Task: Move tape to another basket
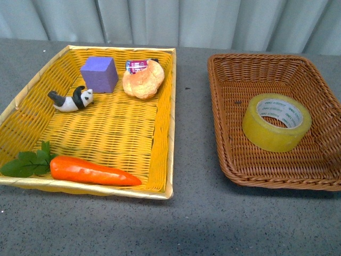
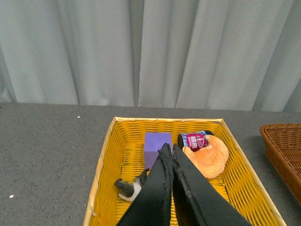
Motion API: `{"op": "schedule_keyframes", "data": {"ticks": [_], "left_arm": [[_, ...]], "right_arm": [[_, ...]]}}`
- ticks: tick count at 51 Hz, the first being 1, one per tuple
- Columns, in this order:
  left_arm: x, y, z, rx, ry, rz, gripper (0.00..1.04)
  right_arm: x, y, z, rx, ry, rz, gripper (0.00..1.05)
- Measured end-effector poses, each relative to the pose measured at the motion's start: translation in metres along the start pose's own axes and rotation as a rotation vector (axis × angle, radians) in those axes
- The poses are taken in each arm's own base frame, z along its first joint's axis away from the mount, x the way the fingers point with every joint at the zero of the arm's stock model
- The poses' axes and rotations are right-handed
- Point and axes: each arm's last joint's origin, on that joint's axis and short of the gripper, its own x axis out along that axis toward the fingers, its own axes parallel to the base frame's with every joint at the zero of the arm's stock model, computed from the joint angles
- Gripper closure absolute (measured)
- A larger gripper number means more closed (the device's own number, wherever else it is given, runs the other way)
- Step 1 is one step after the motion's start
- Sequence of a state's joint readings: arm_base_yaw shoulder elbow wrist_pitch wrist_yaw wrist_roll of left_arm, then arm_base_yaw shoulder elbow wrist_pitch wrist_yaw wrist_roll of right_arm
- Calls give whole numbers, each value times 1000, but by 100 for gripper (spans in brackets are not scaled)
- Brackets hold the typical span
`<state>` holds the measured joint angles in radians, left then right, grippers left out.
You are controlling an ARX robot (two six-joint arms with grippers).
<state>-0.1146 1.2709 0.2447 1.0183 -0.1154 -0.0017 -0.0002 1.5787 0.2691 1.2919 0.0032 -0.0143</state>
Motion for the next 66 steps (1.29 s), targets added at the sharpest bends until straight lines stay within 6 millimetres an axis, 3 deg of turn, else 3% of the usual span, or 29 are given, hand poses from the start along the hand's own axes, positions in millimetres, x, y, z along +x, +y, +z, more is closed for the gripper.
{"op": "schedule_keyframes", "data": {"ticks": [14, 31, 66], "left_arm": [[-35, 13, -16, 0, 13, -17, 101], [-63, 21, -15, -1, 8, -1, 101], [-93, 21, -5, -1, -26, -1, 101]], "right_arm": [[-41, 0, 11, 1, 18, 1, 104], [-76, 0, 16, 3, 0, 3, 104], [-113, -1, 21, 4, -20, 3, 104]]}}
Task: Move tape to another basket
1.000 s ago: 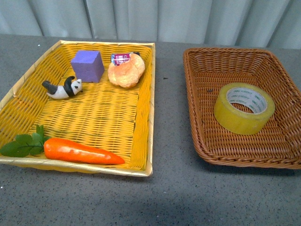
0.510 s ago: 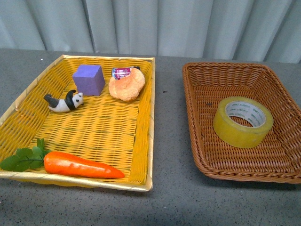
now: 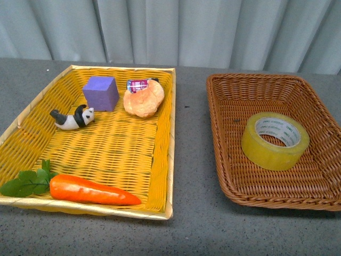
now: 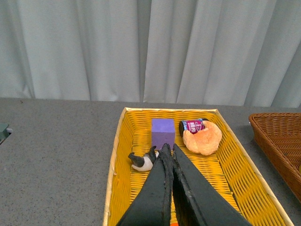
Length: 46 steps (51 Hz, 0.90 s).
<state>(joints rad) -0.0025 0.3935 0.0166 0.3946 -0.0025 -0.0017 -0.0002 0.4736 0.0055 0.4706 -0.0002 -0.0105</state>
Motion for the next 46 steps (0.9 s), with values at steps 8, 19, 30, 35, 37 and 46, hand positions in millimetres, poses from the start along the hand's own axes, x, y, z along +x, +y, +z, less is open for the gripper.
{"op": "schedule_keyframes", "data": {"ticks": [8, 19, 30, 35, 37, 46], "left_arm": [[-6, 0, 1, 0, -2, 0, 101], [-10, 0, 1, 0, -4, 0, 101], [-14, 0, 0, 0, -3, 0, 101], [-18, 0, -1, 0, 8, 1, 101], [-21, 0, -4, 0, 31, -3, 101], [-26, 0, -3, 0, 5, -2, 101]], "right_arm": [[-7, 0, 1, 0, -4, 0, 104], [-11, 0, 1, 0, -6, 0, 104], [-16, 0, 1, 0, -6, 0, 104], [-18, 0, 1, 0, -6, 0, 104], [-18, 0, 1, 0, -8, 0, 104], [-28, 0, -3, 0, 16, 1, 104]]}}
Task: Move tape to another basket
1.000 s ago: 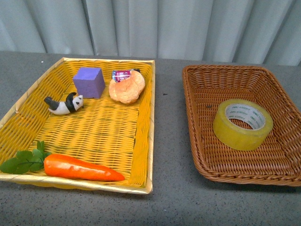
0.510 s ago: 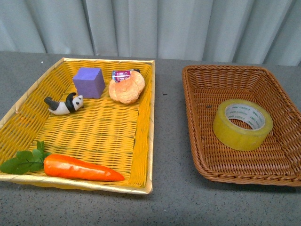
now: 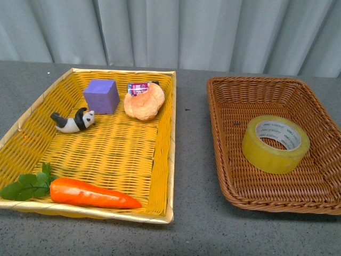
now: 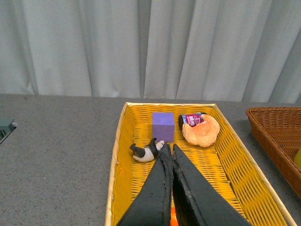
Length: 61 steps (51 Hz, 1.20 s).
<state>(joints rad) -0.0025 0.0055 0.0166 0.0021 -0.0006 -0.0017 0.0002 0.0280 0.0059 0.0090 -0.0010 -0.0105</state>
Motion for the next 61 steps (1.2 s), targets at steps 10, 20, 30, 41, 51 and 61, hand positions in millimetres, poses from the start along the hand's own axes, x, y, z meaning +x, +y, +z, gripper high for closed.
{"op": "schedule_keyframes", "data": {"ticks": [10, 20, 30, 41, 51, 61], "left_arm": [[0, 0, 0, -1, 0, -1, 91], [0, 0, 0, -1, 0, -1, 44], [0, 0, 0, 0, 0, -1, 7], [0, 0, 0, 0, 0, 0, 7], [0, 0, 0, 0, 0, -1, 7], [0, 0, 0, 0, 0, 0, 7]], "right_arm": [[-1, 0, 1, 0, -15, -1, 97], [-1, 0, 1, 0, -16, -1, 51], [-1, 0, 1, 1, -16, 0, 7], [-1, 0, 1, 0, -16, 0, 9], [-1, 0, 1, 0, -16, -1, 9], [-1, 0, 1, 0, -16, 0, 9]]}}
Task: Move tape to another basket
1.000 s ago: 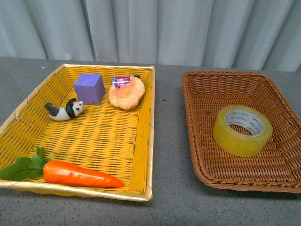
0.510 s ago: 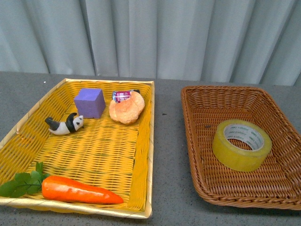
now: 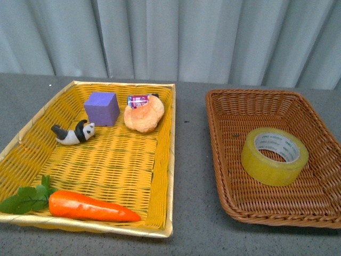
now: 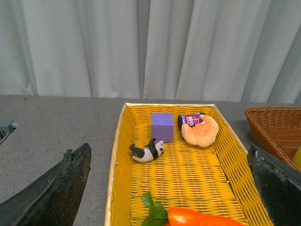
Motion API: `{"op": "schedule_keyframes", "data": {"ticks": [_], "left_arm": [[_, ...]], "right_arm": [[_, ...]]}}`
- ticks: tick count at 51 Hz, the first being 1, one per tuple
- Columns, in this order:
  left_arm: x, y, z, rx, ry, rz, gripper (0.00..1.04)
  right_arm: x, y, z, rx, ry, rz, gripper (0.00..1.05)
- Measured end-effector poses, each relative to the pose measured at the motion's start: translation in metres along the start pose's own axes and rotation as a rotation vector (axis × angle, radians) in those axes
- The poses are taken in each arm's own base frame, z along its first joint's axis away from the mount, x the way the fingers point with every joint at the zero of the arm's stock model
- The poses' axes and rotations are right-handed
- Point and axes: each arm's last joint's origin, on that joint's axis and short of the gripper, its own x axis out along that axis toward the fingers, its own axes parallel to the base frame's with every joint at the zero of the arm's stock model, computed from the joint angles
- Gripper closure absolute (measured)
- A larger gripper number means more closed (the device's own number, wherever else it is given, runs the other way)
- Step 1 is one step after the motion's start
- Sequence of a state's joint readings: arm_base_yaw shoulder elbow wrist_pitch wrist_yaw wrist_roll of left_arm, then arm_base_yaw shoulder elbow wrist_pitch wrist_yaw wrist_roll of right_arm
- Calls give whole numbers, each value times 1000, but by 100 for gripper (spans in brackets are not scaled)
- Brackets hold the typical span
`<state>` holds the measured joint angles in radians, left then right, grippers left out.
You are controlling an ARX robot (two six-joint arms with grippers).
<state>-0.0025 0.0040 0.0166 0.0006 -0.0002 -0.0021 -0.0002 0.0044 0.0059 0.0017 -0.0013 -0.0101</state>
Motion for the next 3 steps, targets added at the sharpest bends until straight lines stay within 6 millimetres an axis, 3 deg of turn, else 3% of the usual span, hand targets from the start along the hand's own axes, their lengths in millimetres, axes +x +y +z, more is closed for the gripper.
{"op": "schedule_keyframes", "data": {"ticks": [3], "left_arm": [[0, 0, 0, 0, 0, 0, 7]], "right_arm": [[0, 0, 0, 0, 0, 0, 9]]}}
